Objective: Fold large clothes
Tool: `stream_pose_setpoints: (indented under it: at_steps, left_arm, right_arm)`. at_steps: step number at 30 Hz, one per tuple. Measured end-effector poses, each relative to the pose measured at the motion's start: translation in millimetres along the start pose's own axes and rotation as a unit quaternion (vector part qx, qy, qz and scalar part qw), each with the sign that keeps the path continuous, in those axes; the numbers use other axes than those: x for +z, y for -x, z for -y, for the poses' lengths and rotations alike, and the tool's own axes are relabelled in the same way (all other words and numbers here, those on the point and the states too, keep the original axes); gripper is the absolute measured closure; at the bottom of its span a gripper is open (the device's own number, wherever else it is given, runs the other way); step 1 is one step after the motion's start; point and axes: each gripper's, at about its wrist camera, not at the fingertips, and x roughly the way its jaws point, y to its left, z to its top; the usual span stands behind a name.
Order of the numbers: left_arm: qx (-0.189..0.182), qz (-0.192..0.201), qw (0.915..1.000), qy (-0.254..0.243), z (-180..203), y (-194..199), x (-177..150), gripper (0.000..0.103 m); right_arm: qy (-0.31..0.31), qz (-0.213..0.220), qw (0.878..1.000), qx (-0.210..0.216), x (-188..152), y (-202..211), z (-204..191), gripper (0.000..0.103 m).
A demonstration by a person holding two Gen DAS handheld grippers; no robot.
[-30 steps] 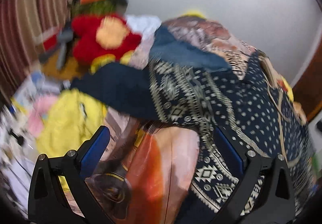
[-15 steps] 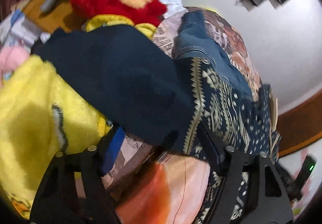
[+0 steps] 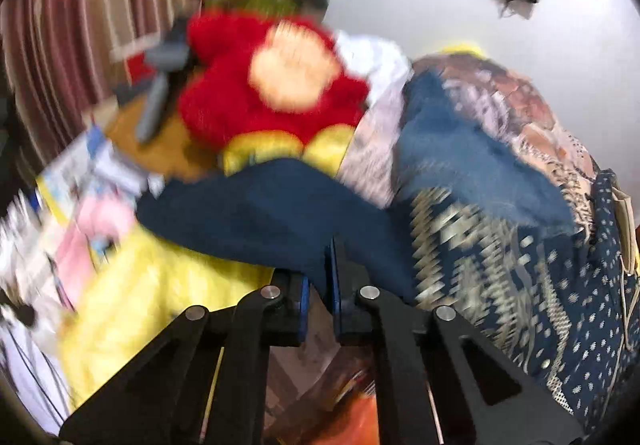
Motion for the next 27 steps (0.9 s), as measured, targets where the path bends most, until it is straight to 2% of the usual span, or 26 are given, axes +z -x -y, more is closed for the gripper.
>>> stream_pose_setpoints:
  at_steps: [3,7,10,13,15,19,22,26,27]
  left_arm:
    - [-0.008,0.045,0.9985,-0.032,21.0,27.6,19.4,0.097]
    - [-0.051,0.095,0.9897,-0.094,71.4,67.8,39.8,0.097]
    - [-0.092,0.110,0.9790,-0.144,115.9,89.2,39.9,0.097]
    - [-0.135,0.104,0.9673,-0.188,158.6,104.9,26.4,0.097]
    - [-0.170,0.081,0.9568,-0.221,192.7,108.6,11.4,0.097]
    - [-0.242,-0.003,0.9333,-0.265,245.4,96.9,-27.6,0.097]
    - [-0.248,-0.048,0.9186,-0.304,272.8,85.6,-60.4,0.097]
    - [-0.261,-0.130,0.8895,-0.352,301.4,67.2,-119.7,0.097]
    - [-0.259,-0.142,0.8856,-0.358,304.3,64.4,-127.9,0.097]
  right_arm:
    - [0.009,0.010,1.000,-0.007,0.2,12.1,4.5,0.000]
    - [0.016,0.027,0.999,-0.019,-0.8,30.2,11.5,0.000]
    - [0.020,0.037,0.999,-0.022,-4.3,43.6,17.6,0.000]
    - [0.025,0.043,0.998,-0.025,-9.1,55.4,23.7,0.000]
    - [0.029,0.047,0.998,-0.031,-14.3,63.7,29.4,0.000]
    - [0.024,0.051,0.997,-0.047,-26.0,74.1,45.5,0.000]
    - [0.006,0.042,0.998,-0.051,-37.9,78.6,63.3,0.000]
    - [-0.022,0.026,0.998,-0.057,-54.0,82.7,87.6,0.000]
    - [-0.026,0.023,0.998,-0.058,-56.8,83.2,92.1,0.000]
